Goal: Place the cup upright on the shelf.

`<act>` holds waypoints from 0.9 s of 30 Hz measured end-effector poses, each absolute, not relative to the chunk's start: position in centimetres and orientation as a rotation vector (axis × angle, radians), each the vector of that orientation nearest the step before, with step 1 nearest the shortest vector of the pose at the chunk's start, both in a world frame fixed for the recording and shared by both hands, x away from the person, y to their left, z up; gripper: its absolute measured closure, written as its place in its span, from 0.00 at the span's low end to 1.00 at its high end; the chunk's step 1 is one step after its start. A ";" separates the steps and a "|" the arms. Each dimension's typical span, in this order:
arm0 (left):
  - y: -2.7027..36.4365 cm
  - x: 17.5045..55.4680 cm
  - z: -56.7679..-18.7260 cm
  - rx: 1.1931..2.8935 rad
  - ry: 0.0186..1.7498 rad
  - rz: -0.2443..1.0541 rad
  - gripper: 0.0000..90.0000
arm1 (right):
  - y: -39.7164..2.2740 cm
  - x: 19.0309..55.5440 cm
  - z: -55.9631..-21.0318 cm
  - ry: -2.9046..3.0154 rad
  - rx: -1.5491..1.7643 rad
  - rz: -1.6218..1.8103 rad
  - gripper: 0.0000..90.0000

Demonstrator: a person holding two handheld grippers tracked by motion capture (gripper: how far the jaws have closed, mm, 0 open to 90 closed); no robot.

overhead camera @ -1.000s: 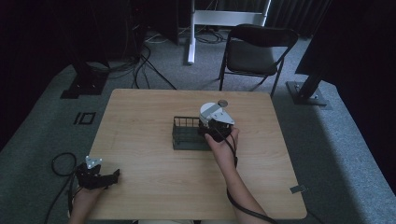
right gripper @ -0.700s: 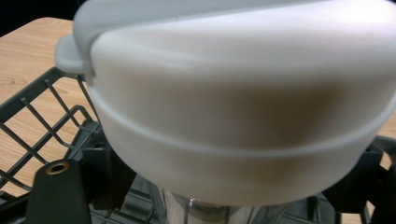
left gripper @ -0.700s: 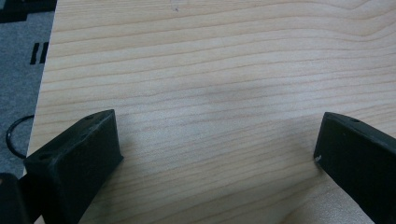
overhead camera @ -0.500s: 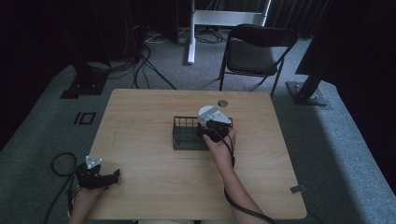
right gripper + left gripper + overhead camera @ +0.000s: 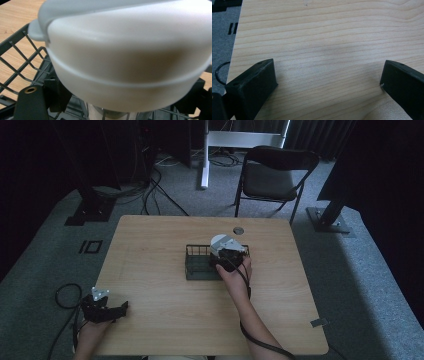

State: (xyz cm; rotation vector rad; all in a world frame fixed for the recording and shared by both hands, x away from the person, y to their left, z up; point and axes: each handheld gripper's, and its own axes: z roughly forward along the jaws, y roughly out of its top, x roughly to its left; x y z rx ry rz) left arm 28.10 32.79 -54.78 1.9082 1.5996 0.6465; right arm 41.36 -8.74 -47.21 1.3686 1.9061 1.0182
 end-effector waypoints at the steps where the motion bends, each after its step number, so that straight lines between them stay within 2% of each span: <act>1: 32.8 28.1 -54.8 1.908 1.599 0.646 0.01 | -8.7 41.4 -47.2 1.906 1.369 1.018 0.20; 27: 32.8 28.1 -54.8 1.908 1.599 0.647 0.01 | -9.4 40.3 -48.2 1.860 1.364 1.085 0.20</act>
